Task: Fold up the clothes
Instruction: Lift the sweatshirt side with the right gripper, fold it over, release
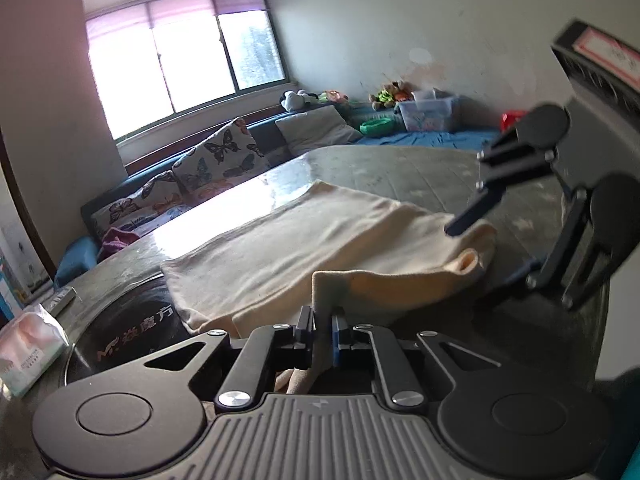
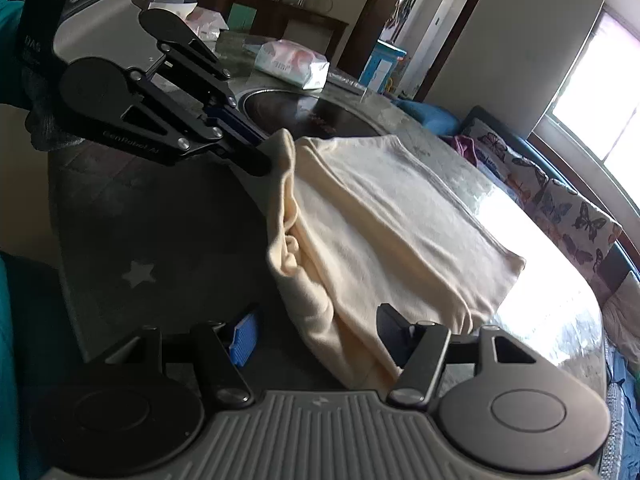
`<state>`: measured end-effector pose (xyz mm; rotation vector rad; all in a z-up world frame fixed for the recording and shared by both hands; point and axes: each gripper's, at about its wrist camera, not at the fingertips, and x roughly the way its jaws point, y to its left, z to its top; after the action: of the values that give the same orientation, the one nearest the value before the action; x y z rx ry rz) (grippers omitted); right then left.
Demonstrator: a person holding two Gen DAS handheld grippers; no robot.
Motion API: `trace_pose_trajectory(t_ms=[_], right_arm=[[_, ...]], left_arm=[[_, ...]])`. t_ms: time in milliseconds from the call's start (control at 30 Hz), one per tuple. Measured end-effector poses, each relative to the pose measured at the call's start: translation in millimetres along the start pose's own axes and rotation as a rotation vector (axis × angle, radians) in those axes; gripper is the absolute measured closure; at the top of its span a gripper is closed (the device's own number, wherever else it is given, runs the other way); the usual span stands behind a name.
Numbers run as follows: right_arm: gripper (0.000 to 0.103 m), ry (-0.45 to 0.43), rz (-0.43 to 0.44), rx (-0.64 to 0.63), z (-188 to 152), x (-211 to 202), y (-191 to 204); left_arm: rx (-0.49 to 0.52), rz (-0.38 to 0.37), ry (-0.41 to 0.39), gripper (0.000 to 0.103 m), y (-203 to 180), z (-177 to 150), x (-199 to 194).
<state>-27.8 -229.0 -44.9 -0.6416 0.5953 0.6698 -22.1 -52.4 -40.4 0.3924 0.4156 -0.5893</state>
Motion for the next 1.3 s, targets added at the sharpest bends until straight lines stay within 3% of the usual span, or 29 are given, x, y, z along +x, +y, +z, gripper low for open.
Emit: trace_pose_trajectory(t_ms=[200, 300, 400, 767, 900, 1133, 1300], right_arm=[[0.083, 0.003, 0.061, 0.107, 7.0, 13.1, -18.2], [0.089, 0.005, 0.090, 0.170, 10.1, 12.2, -29.5], [0.091, -0.002, 0.104, 0.226, 12.3, 9.1, -39.0], [0.092, -0.018, 0.107, 0.295, 15.6, 5.6, -50.6], [0.092, -0.023, 0.104, 0.300, 15.1, 5.5, -50.0], [0.092, -0.039, 0.094, 0.299, 17.4, 3.2, -49.9], [0.093, -0.041, 0.088, 0.294, 15.7, 2.7, -47.5]], left_arm=[[0.012, -0.002, 0.004, 0.090, -0.4, -0.6, -0.2], [0.049, 0.006, 0.008, 0.086, -3.6, -6.1, -4.1], [0.088, 0.012, 0.011, 0.075, -8.7, -11.8, -6.5], [0.292, 0.080, 0.001, 0.074, -23.1, -27.7, -1.5], [0.362, 0.073, 0.000, 0.074, -26.5, -29.4, 1.2], [0.359, 0.047, 0.041, 0.074, -19.1, -31.3, 11.5], [0.321, 0.018, 0.056, 0.091, -12.3, -31.6, 10.1]])
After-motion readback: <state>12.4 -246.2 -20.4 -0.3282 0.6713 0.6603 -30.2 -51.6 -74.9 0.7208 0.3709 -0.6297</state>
